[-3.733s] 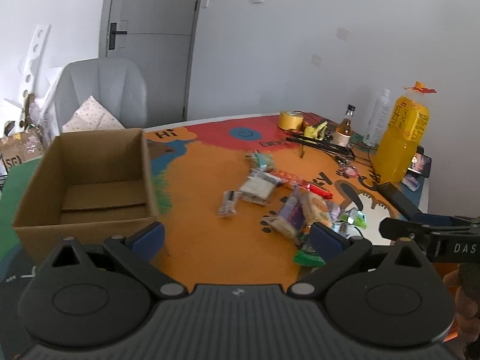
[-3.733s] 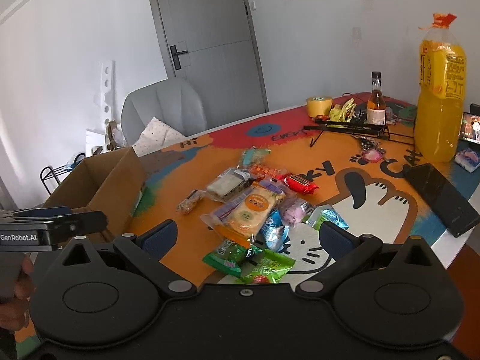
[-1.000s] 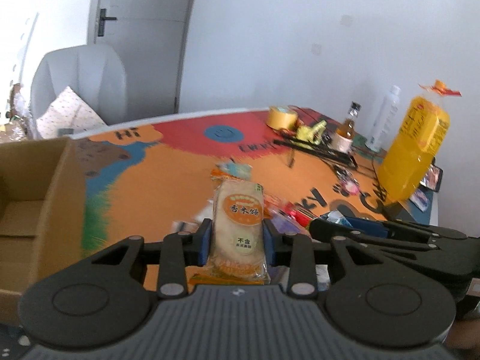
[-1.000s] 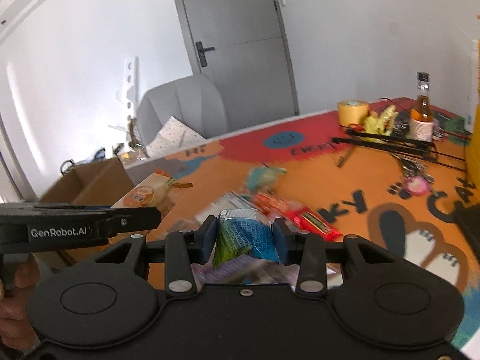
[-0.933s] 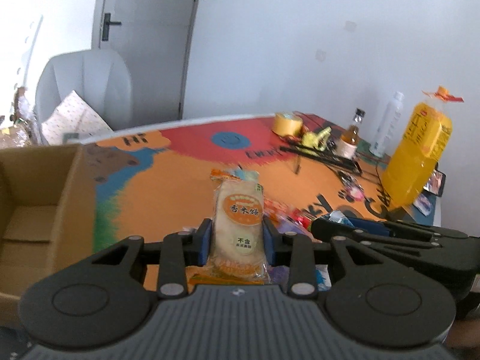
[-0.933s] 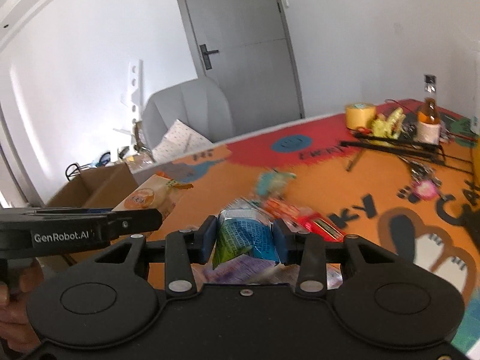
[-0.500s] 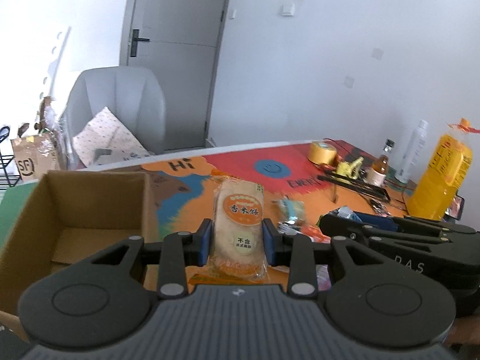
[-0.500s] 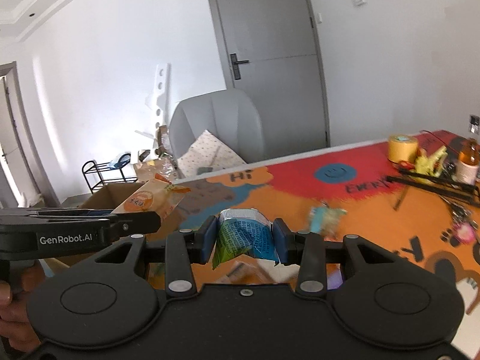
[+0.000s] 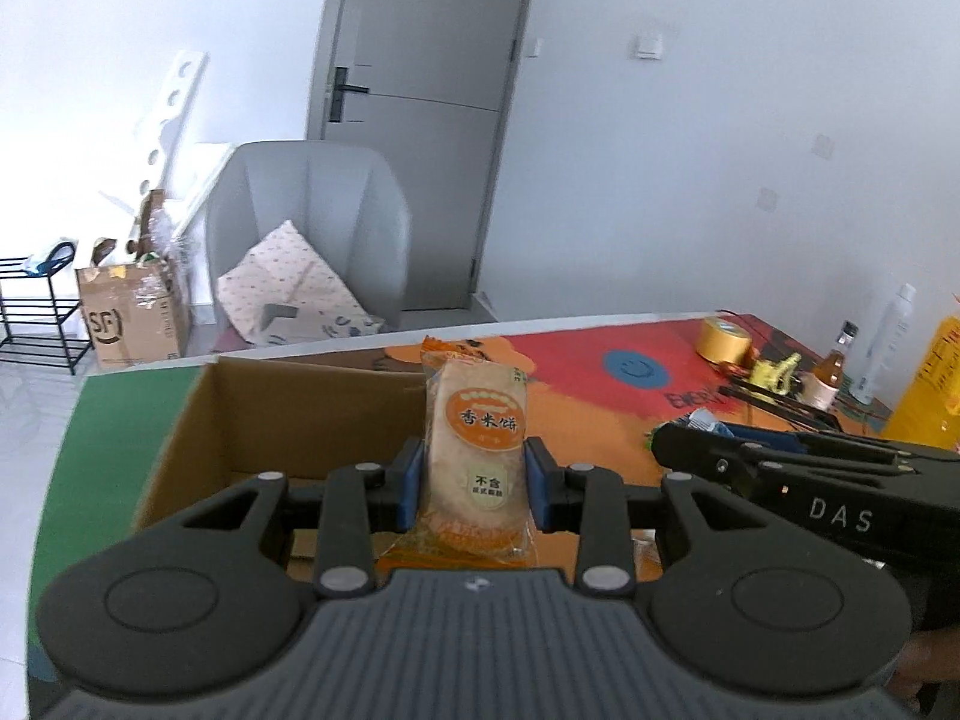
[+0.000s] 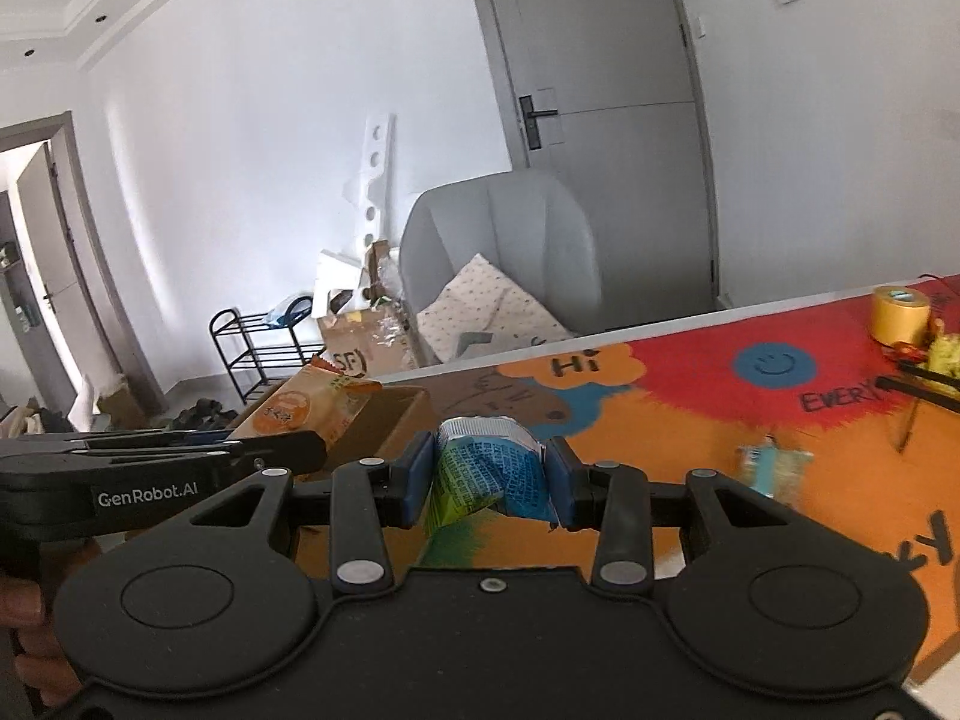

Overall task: Organize snacks
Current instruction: 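Carry both snacks to the cardboard box and open both tools inside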

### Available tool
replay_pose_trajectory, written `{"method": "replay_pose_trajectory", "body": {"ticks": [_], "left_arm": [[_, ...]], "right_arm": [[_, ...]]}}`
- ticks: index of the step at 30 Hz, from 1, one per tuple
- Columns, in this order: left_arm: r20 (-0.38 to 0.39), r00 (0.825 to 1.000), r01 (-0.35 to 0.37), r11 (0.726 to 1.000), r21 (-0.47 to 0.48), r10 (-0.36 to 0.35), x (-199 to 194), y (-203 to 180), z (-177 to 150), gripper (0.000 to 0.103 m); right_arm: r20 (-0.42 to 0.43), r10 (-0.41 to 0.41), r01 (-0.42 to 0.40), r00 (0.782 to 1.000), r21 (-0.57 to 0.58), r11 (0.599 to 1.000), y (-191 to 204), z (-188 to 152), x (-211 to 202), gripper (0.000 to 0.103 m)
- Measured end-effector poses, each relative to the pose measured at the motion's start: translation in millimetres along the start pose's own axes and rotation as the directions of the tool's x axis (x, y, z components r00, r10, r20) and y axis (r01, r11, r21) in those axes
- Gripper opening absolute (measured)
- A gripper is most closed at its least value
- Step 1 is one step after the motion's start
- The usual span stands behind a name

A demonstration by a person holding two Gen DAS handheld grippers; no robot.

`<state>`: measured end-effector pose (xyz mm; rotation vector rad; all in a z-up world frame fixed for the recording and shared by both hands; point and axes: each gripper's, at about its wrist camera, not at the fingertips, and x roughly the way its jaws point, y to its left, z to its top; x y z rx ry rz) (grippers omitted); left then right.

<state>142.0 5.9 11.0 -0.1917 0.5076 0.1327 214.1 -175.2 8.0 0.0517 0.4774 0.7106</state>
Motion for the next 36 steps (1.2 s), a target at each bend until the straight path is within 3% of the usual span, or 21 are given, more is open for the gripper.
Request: {"method": "replay_pose_trajectory", "body": {"ticks": [14,25,31,36], "left_arm": [[0.001,0.993,-0.115,0.987,-0.112,0.115,8.9,65.8,11.7,0.034],[-0.019,0.989,-0.145,0.977,-0.154,0.144,19.9,87.2,7.6,0.034],[-0.022,0.988,-0.156,0.975,-0.159,0.154,14.4,88.2,7.8,0.044],[-0.006,0.983,-0.182,0.968,-0.172,0.184,3.2,88.9,8.1,0.067]], "right_arm": [[-0.027,0.097,-0.098,0.995,-0.037,0.994,52.9,19.6,44.8,0.038],[-0.066,0.114,-0.118,0.991,-0.055,0.992,72.6,22.7,75.2,0.038],[-0.069,0.140,-0.143,0.988,-0.031,0.989,72.6,24.4,78.6,0.039],[-0.051,0.145,-0.146,0.988,-0.012,0.989,72.2,27.6,77.9,0.059]]}}
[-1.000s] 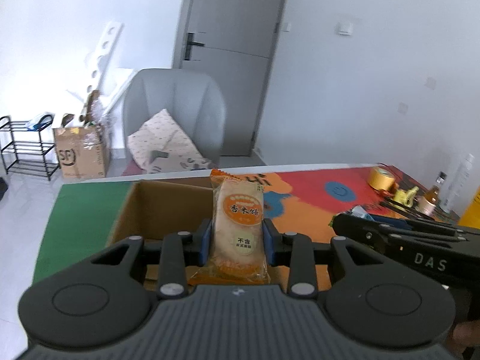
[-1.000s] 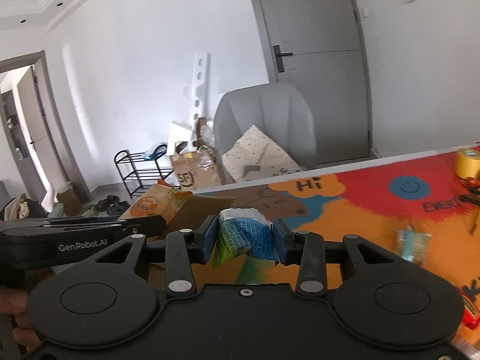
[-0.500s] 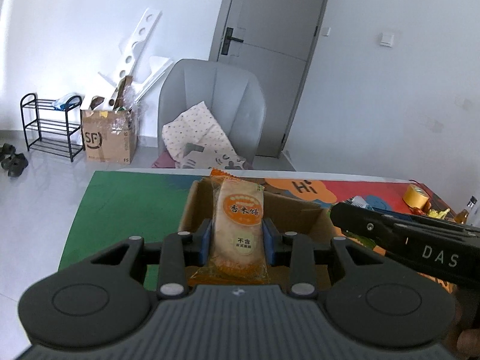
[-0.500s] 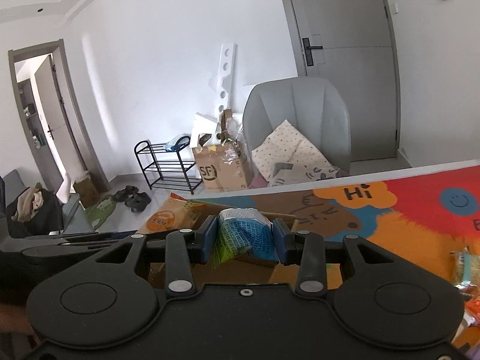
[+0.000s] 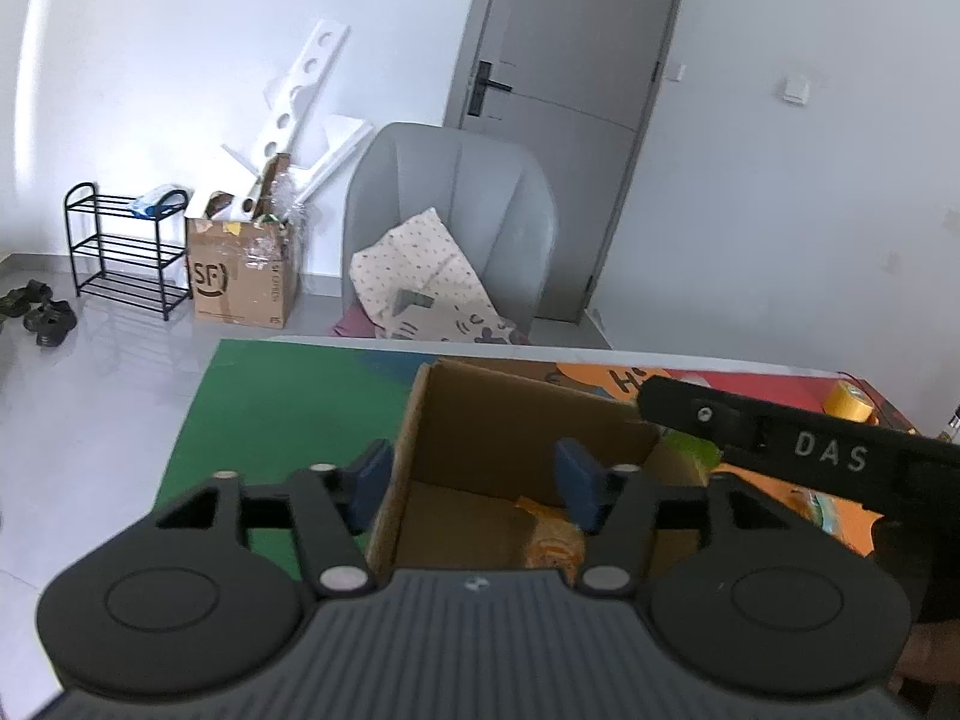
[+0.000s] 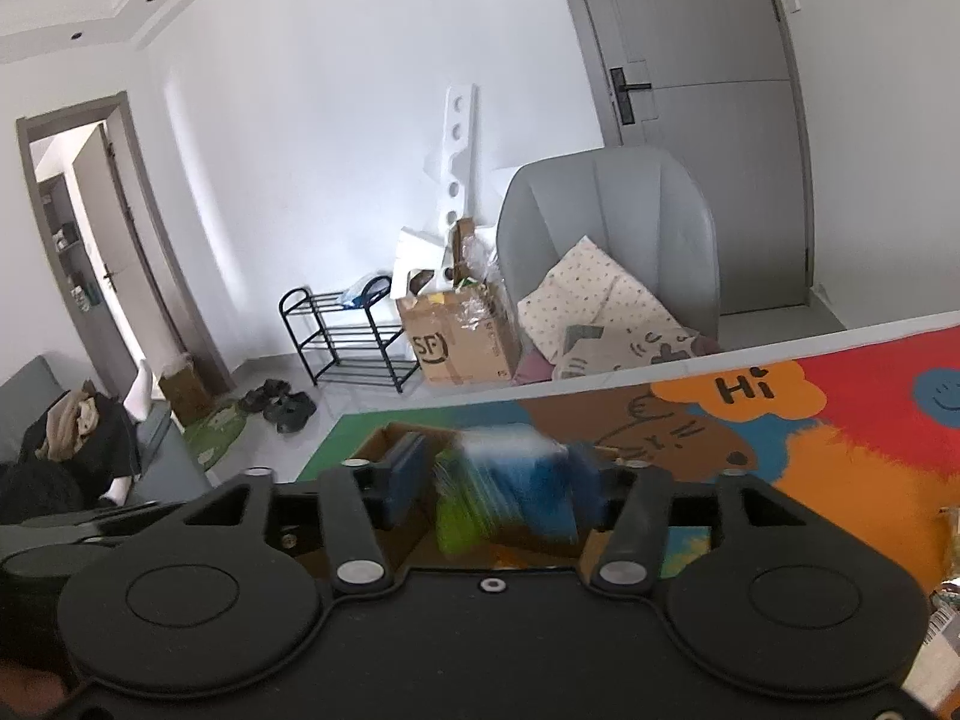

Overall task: Organize snacks
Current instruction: 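Carry both snacks to the cardboard box and open both tools inside, then withdraw both tools from the box back toward the snack pile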

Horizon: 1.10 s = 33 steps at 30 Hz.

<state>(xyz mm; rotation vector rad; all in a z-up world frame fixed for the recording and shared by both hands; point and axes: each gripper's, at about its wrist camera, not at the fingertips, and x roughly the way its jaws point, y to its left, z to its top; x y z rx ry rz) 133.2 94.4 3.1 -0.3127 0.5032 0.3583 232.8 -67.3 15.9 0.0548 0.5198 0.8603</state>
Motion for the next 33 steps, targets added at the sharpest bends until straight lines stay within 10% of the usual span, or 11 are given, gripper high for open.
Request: {"method": "replay_pose_trajectory", "body": {"ticks": [12,33], "left_arm": [[0.020,1.000,-0.004,1.000,0.024,0.003,-12.3,-17.2,-4.6,0.091],[-0.035,0.995,0.096,0.992,0.078,-0.093,-34.9,-68.1,-31.3,0.098]], "right_arm": [[0.013,-0.051,0.050,0.999,0.052,0.997,-21.6,-10.1,-38.1,0.082],[0.002,-0.200,0.198,0.980,0.114,0.974,-63.8,-49.6,-110.4,0.103]]}}
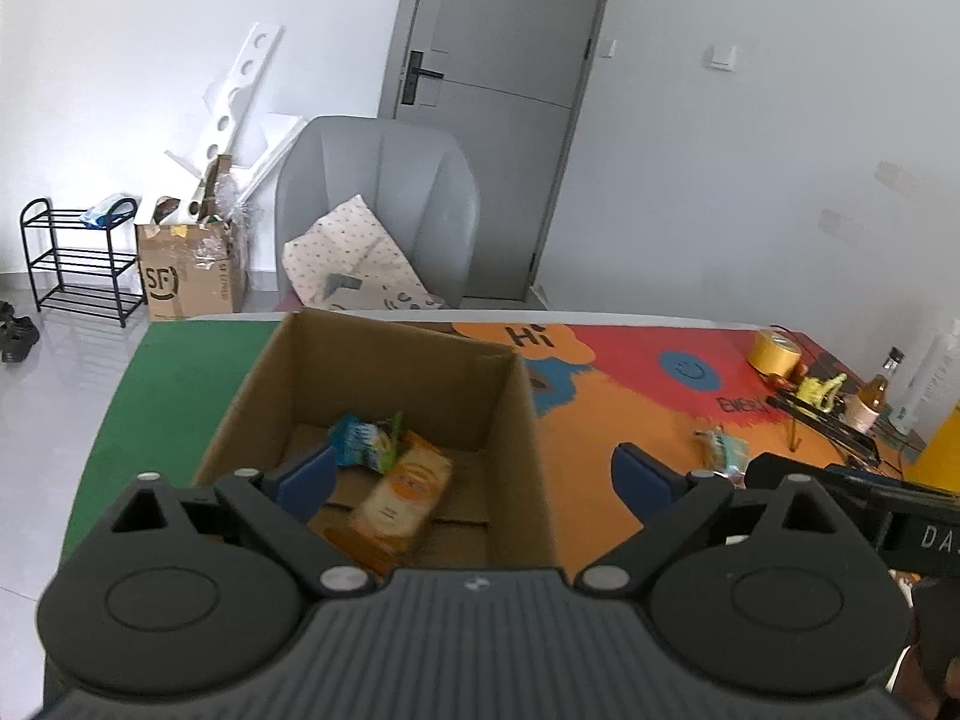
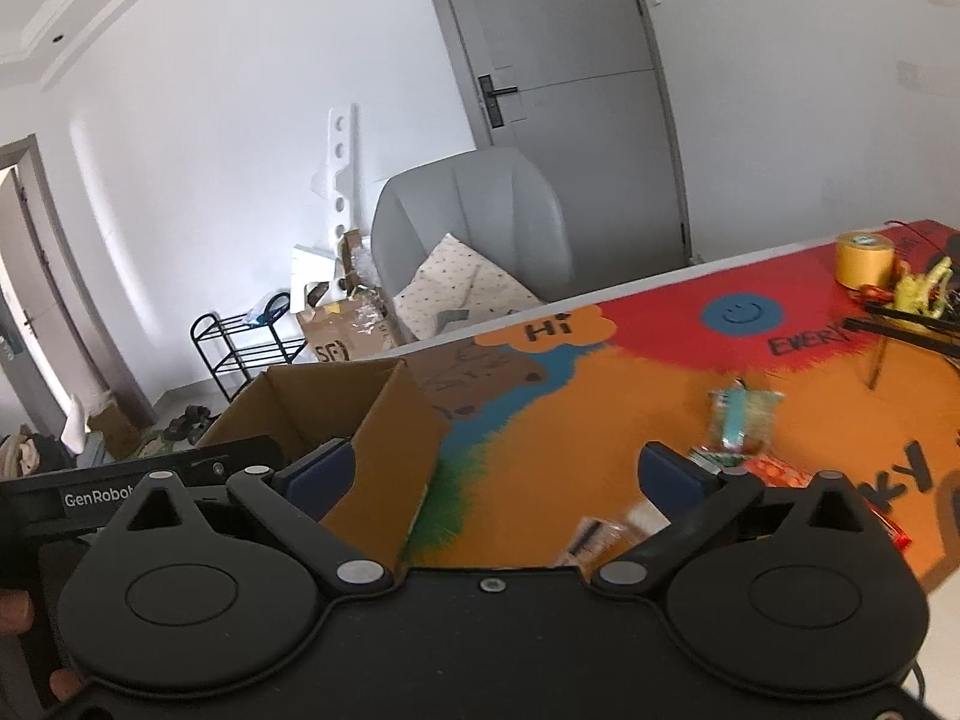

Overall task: Organize snacks
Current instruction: 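Withdraw both tools from the box back toward the snack pile, then grasp a green snack bag with left tool while right tool grasps another green bag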

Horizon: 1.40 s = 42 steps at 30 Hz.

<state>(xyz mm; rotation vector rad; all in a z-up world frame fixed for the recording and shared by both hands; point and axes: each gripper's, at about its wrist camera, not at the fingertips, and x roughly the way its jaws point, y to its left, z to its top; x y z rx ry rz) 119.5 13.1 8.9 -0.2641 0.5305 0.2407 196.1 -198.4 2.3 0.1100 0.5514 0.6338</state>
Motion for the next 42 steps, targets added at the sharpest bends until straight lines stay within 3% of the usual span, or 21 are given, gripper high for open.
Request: {"method": "replay_pose_trajectory", "body": {"ticks": [23,35,42], "left_arm": [[-0.075,0.985,0.160,0.985,0.069,-0.155,-11.3,-53.4,-35.7,0.101],[-0.137,0.962,0.249,0.963,0.101,-0.234,-9.1,-90.9,-60.7,0.100],[-0.184,0.942,0.304,0.946,0.111,-0.281,-0.4,-110.1,-75.8,0.096]], "right_arm": [[0.004,-0.142,0.141,0.990,0.075,0.987,-58.3,-31.4,-61.4,0.103],[0.013,-0.176,0.174,0.984,0.089,0.981,-77.5,-47.2,-89.8,0.103],[-0.035,-0.196,0.199,0.980,0.101,0.975,-85.3,-60.0,-95.3,0.102]]}}
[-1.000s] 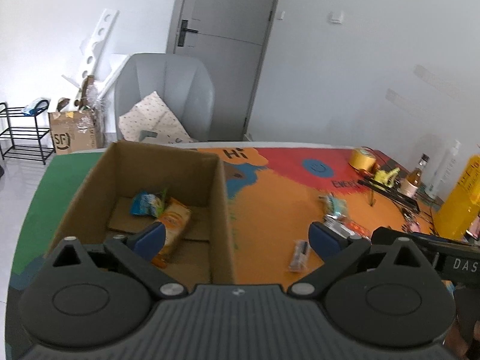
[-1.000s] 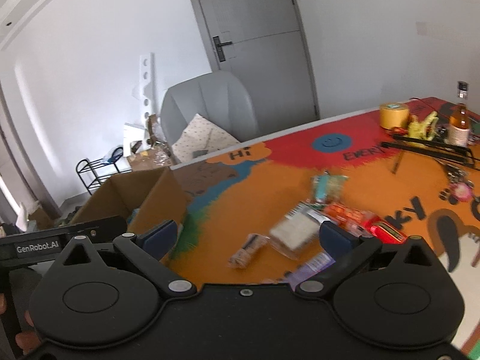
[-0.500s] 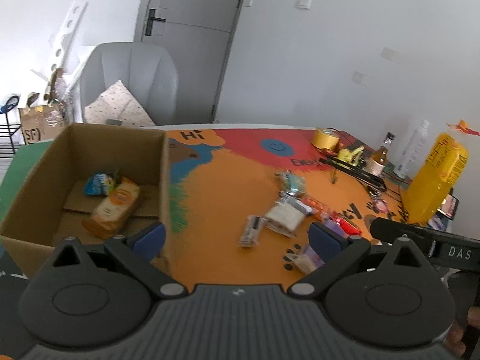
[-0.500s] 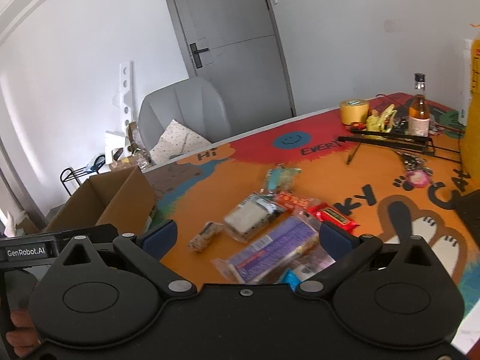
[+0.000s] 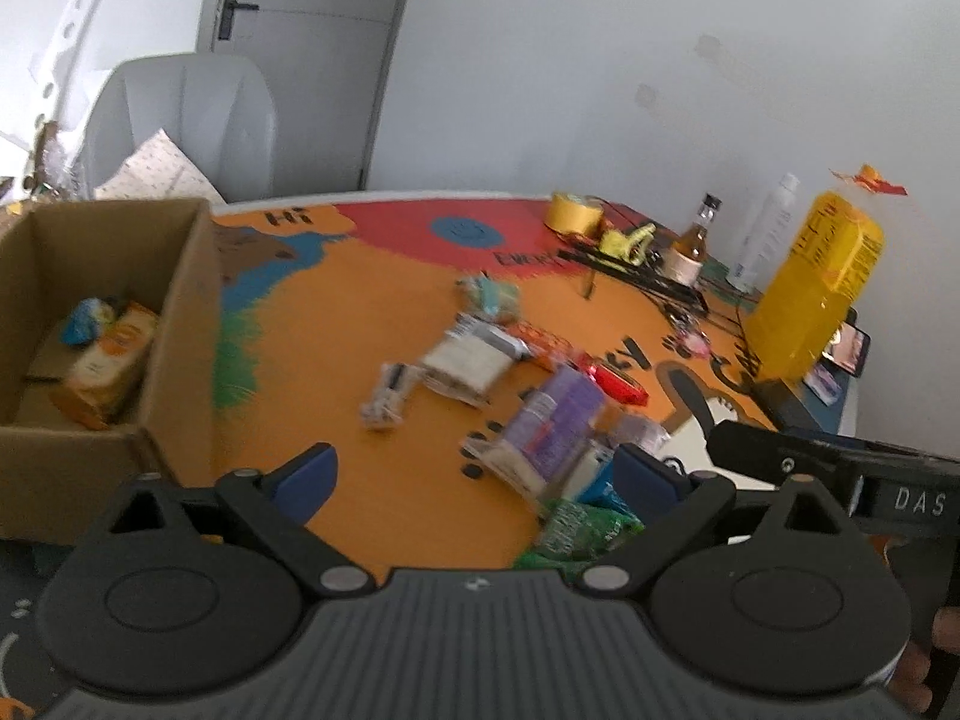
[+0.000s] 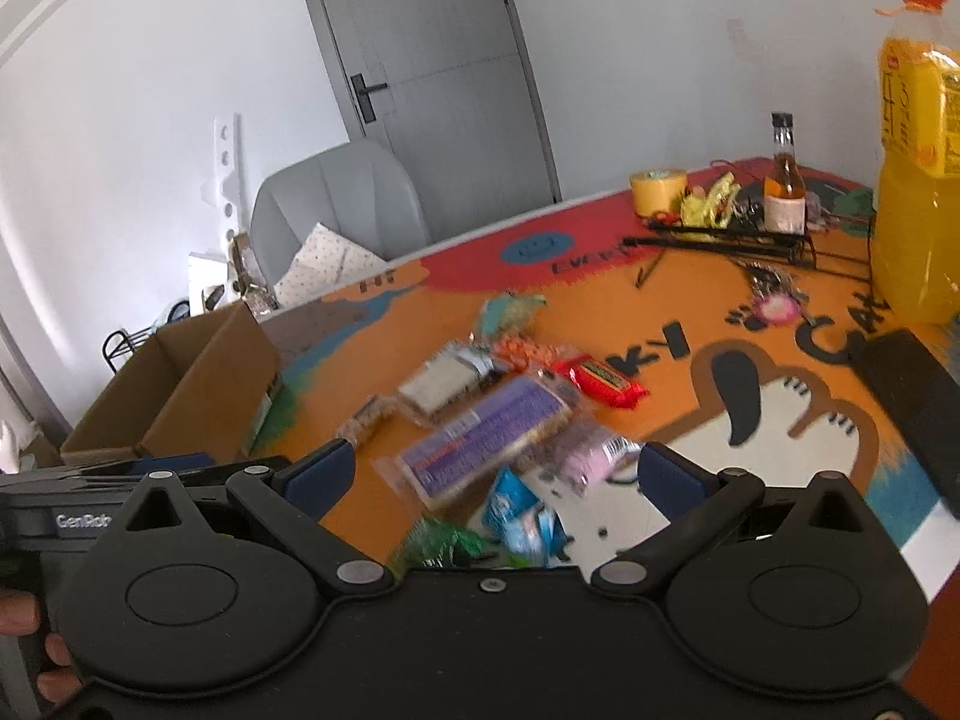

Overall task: Organize snacks
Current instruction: 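Grasp a green snack bag with left tool while right tool grasps another green bag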

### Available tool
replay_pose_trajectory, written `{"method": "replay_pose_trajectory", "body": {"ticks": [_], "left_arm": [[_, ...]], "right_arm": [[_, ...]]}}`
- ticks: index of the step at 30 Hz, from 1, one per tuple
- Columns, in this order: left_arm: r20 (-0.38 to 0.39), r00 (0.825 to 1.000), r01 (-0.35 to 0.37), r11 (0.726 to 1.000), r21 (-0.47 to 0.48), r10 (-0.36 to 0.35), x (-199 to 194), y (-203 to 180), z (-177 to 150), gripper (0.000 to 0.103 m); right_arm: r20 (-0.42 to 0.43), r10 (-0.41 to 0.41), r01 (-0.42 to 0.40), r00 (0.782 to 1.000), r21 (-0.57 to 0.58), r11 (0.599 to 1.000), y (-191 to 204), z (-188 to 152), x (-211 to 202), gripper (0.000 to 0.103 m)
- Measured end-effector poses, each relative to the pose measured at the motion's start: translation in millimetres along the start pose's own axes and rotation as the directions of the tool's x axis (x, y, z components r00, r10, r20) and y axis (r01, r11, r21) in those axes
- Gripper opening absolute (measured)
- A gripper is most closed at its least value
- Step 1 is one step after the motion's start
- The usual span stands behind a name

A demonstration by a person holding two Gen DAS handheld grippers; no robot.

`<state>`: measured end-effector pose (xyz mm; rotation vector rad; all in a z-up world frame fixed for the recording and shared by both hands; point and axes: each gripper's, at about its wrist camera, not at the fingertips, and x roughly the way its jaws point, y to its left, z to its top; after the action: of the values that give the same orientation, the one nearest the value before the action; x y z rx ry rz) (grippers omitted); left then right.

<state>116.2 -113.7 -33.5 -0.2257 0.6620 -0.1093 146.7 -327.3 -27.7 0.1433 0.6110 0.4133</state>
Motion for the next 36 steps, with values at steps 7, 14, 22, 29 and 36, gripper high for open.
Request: {"method": "replay_pose_trajectory", "body": {"ticks": [7,14,22,29,36], "left_arm": [[-0.051,0.998,0.048,0.998,0.031,-0.046,16.7,-16.7,-10.2,0.087],[-0.100,0.992,0.087,0.995,0.050,-0.081,33.9,-31.2,-17.8,0.080],[-0.160,0.983,0.099,0.992,0.081,-0.085,58.0,-46.2,-25.6,0.064],[-0.183,0.980,0.087,0.994,0.065,-0.074,65.8,-40.7,-28.9,0.029],[-0.177,0.982,0.085,0.994,0.063,-0.072,60.4,-37.0,-25.9,0.026]], "right_arm": [[-0.048,-0.007,0.008,0.999,0.035,0.999,-12.7,-11.6,-0.3,0.092],[-0.081,-0.021,0.026,0.996,0.061,0.998,-28.6,-21.1,0.3,0.085],[-0.091,-0.034,0.043,0.995,0.102,0.994,-48.8,-25.7,0.1,0.084],[-0.109,-0.010,0.022,0.994,0.110,0.994,-51.4,-28.3,6.6,0.083],[-0.137,0.016,-0.002,0.990,0.101,0.995,-45.6,-33.0,14.4,0.083]]}}
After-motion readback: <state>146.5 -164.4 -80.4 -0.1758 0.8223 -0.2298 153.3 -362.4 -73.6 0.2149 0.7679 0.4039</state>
